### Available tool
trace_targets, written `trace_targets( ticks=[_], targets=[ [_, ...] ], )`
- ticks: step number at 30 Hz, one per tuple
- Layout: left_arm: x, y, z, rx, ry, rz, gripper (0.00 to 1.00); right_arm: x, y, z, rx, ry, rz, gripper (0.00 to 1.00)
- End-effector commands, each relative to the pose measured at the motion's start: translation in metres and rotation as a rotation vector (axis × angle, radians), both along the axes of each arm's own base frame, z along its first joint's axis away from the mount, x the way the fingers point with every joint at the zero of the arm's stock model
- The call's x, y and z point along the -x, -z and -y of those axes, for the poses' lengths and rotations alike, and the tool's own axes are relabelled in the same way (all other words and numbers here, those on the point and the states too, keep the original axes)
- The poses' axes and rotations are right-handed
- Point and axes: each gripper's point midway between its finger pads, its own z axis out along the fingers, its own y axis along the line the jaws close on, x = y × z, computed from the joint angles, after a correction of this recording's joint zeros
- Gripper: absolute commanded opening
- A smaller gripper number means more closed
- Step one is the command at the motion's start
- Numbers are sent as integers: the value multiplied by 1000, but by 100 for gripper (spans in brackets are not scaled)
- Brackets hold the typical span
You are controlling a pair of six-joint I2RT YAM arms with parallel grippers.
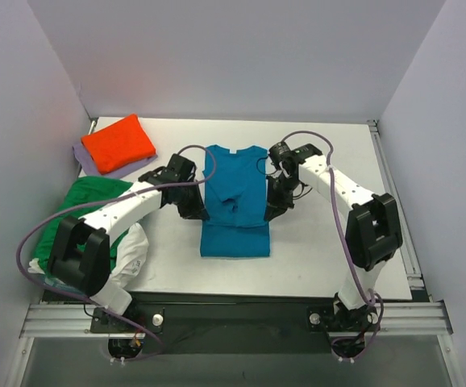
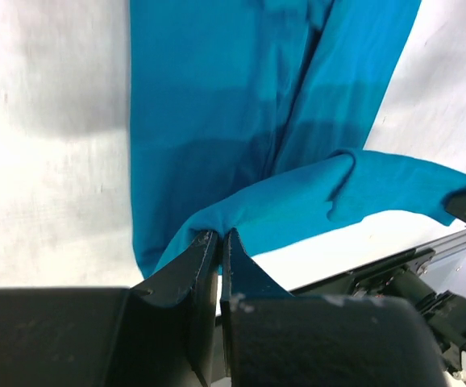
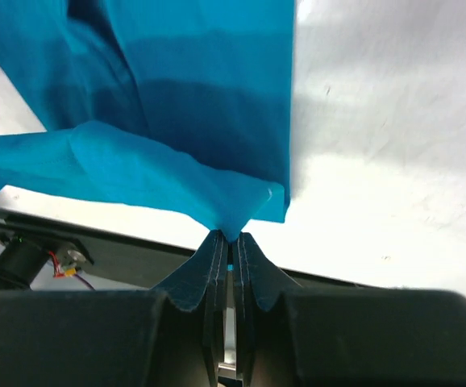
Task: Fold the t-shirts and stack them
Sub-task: Fold the folded rectangular tshirt in 1/3 of the way
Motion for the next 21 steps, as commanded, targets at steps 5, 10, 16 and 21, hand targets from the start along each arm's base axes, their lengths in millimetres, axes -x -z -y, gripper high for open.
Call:
trace_targets(
  ticks=[5, 10, 16, 21],
  targets=[
    [-52, -6, 11, 44, 41, 73, 0, -35, 1, 7, -12, -5, -5, 0],
    [-70, 9, 5, 11, 25, 44, 0, -56, 16, 5, -33, -9, -36, 0],
    [-83, 19, 2, -7, 8, 32, 0, -73, 28, 0, -38, -10, -50, 0],
    [-90, 27, 2, -10, 3, 18, 30, -80, 33, -3, -47, -9, -60, 12]
  ],
)
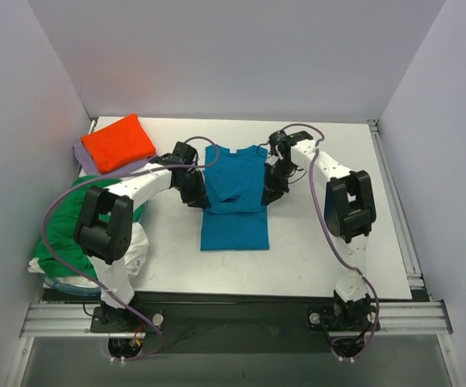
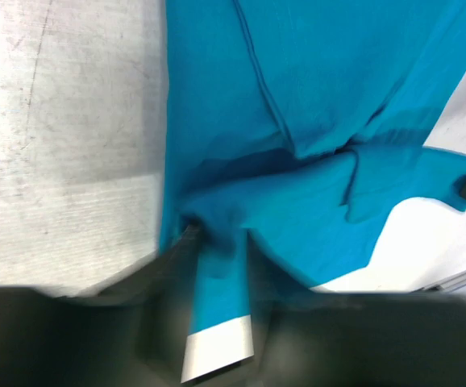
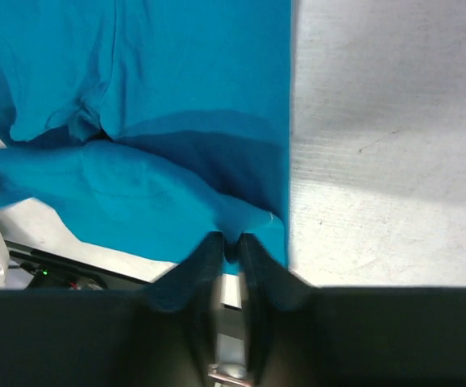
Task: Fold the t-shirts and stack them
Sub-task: Fold the folded rectangular tshirt in 1/3 of the way
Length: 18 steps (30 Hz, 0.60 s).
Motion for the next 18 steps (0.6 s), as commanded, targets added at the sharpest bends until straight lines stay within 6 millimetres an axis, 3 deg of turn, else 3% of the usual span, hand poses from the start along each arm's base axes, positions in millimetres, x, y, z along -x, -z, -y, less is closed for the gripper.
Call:
trace_targets(
  ticks=[1, 3, 7, 10, 11, 12, 14, 15, 18],
  targets=[
    [-22, -14, 3, 15, 2, 70, 45, -4, -12, -1, -22, -15, -4, 18],
    [-27, -22, 2, 11, -5, 105, 56, -7, -18, -5, -43, -20, 6, 33],
    [-30, -39, -2, 2, -16, 174, 64, -14, -37, -10, -76, -22, 59, 43],
    [-28, -57, -3, 15, -20, 258, 64, -13, -52, -10, -81, -24, 97, 44],
    [-17, -48, -6, 4, -18, 250, 64, -9, -51, -10, -76, -25, 91, 44],
    [-18, -65, -4, 31, -17, 319, 64, -5, -58, -12, -82, -30, 105, 44],
    [0, -55, -3, 29, 6, 329, 64, 5, -57, -14, -80, -38, 94, 44],
    [2, -67, 0, 54, 13, 389, 64, 11, -61, -19, -85, -52, 101, 44],
    [23, -65, 11, 69, 65, 447, 64, 27, -55, -29, -89, -62, 85, 44]
  ],
)
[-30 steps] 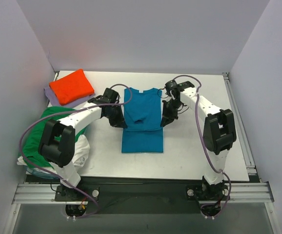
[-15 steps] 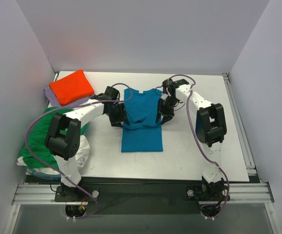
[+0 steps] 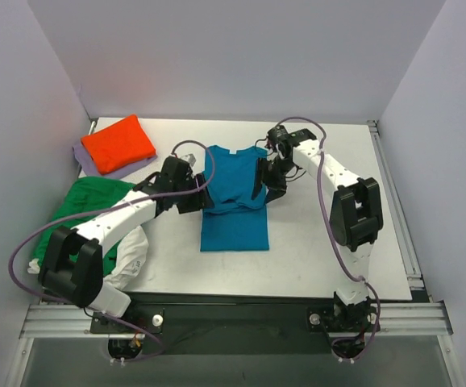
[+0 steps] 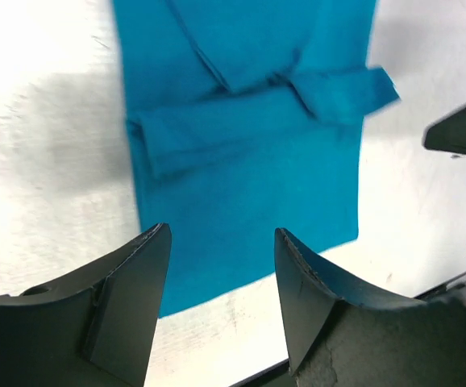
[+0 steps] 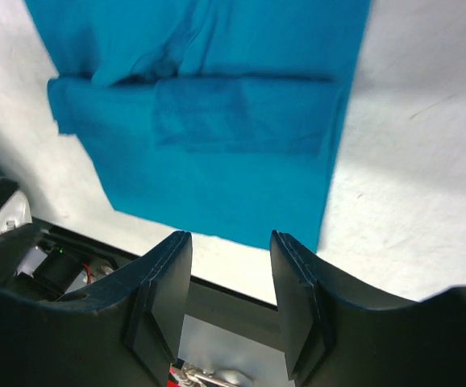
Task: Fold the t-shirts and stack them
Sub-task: Fold the folded rectangular tshirt in 1/3 of the way
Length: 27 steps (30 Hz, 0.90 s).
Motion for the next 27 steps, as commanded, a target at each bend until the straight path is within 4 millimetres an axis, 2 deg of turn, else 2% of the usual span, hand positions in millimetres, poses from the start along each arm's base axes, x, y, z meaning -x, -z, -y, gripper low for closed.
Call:
trace_targets(
  ticks=[1, 5, 6, 7, 9, 18, 22, 27],
  targets=[
    [3, -18, 20, 43, 65, 178, 64, 31, -16, -20, -22, -36, 0, 44],
    [31, -12, 44, 55, 155, 267, 64, 45, 4, -30, -3, -37, -41, 44],
    [30, -20, 50, 81, 163, 316, 64, 47, 11, -32, 7, -37, -53, 43],
    [40, -3, 48, 67, 176, 294, 64, 46, 16, -34, 12, -39, -51, 43],
    [40, -9, 59, 108, 187, 365, 64, 47, 26, -38, 23, -31, -68, 43],
    [52, 40, 64, 114, 198, 321, 64, 29, 52, -50, 49, 21, -87, 43],
    [63, 54, 66, 83, 219, 292, 64, 26, 60, -57, 64, 29, -88, 43],
    [82, 78, 56, 0, 256, 217, 64, 17, 71, -58, 105, 48, -75, 43]
  ],
)
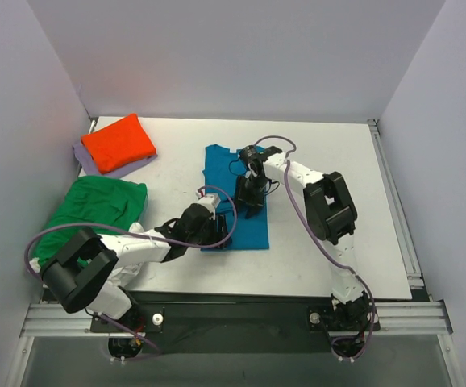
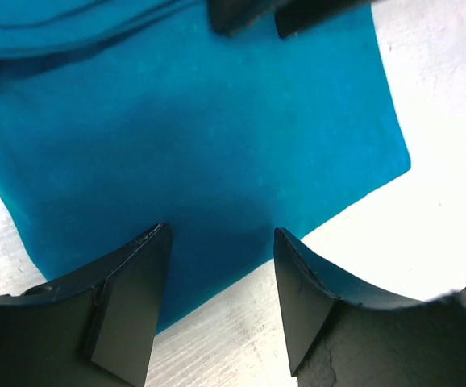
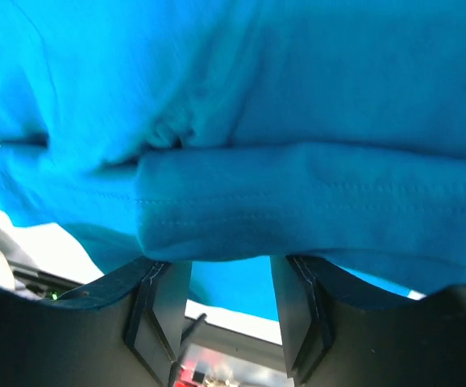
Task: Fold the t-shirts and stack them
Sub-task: Fold the folded rectangular tshirt in 1/3 of the way
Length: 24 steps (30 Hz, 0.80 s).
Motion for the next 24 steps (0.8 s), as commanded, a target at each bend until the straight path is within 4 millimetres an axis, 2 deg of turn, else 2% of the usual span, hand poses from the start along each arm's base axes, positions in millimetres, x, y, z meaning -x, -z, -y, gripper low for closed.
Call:
trace_targets(
  ticks=[1, 6, 10, 13, 14, 18, 21, 24],
  targets=[
    [4, 8, -5, -43, -2, 11, 63, -8, 1, -1, 51, 25, 22, 43],
    [21, 24, -15, -105, 25, -24, 64, -22, 13, 0, 90, 34, 47, 43],
    [35, 39, -21, -141, 46, -60, 63, -42, 11, -8, 91, 54, 93, 43],
    [44, 45, -24, -165, 64, -75, 64, -66, -4, -14, 91, 79, 177, 43],
    [47, 48, -27, -176, 69, -84, 64, -79, -17, -20, 73, 89, 223, 43],
    [58, 55, -33, -191, 80, -106, 63, -114, -48, -29, 14, 148, 323, 43],
    [65, 60, -37, -206, 90, -121, 63, -133, -65, -38, -75, 204, 358, 43],
    [70, 62, -40, -216, 95, -133, 64, -144, -80, -44, -144, 234, 382, 44]
  ],
)
